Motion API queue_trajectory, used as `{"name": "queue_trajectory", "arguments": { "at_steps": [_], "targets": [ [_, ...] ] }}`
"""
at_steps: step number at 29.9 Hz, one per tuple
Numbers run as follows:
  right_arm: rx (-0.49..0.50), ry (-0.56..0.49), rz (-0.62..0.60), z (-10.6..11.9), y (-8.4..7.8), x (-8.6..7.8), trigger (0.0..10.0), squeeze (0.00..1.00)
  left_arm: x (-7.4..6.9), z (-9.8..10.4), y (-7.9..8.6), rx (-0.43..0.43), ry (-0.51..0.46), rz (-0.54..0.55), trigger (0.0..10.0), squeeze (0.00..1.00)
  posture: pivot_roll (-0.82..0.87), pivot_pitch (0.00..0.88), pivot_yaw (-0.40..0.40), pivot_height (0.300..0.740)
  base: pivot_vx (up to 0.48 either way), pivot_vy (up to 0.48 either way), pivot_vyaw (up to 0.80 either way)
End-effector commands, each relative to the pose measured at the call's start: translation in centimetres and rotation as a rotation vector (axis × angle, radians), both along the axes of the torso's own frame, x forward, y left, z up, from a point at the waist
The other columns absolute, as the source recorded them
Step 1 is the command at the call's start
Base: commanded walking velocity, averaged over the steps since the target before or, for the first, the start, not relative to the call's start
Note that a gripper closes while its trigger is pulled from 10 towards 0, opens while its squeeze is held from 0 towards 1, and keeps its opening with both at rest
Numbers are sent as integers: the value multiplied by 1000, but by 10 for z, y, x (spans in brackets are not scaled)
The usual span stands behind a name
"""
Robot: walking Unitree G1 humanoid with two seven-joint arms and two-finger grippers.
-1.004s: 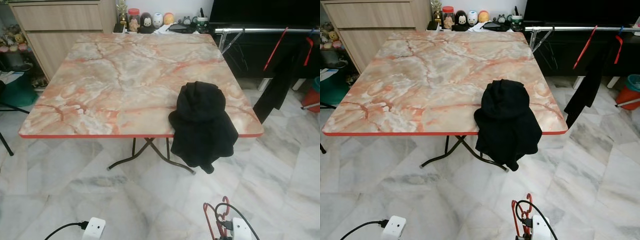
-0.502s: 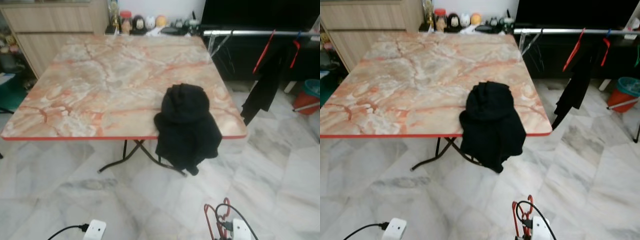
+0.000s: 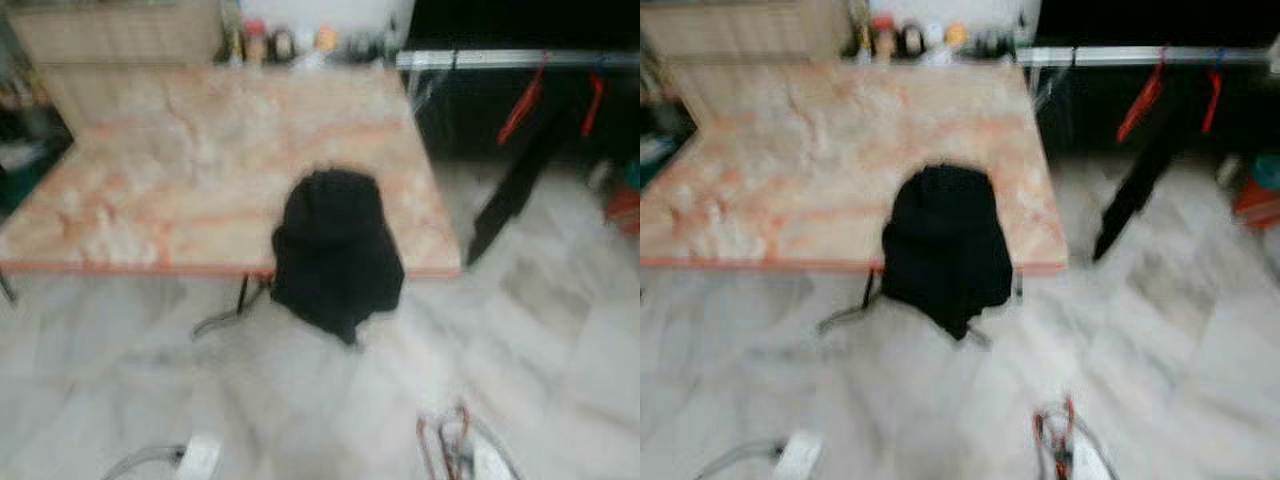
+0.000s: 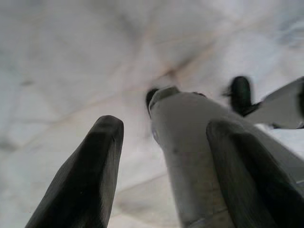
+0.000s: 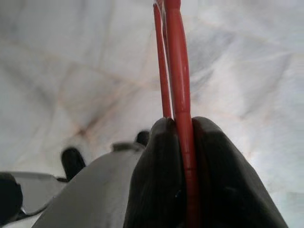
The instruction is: Hang hanger
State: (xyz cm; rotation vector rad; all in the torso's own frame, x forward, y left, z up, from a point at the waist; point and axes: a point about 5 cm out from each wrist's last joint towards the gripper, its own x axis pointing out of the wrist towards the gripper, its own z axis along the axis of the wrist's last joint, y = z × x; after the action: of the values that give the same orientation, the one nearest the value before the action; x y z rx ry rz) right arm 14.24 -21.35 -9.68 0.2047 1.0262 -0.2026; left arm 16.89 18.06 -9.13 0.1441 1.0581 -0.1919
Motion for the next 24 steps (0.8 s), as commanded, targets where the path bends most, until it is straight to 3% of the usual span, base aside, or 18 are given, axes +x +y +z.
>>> {"name": "queue_trajectory", "arguments": {
  "at_steps": [1,9,24],
  "targets": [
    [17,-9,3,0,5,2,10000,0,-6,-1,12,38,26,-7,10000,0,26,48,-37,740,0,-300,0],
    [18,-16,-10,1,-3,1,10000,0,-4,-1,11,38,24,-9,10000,0,28,45,-31,740,0,-301,0],
    [29,-14,0,0,7,3,10000,0,-9,-3,6,29,28,-24,10000,0,25,12,-26,740,0,-300,0]
  ]
}}
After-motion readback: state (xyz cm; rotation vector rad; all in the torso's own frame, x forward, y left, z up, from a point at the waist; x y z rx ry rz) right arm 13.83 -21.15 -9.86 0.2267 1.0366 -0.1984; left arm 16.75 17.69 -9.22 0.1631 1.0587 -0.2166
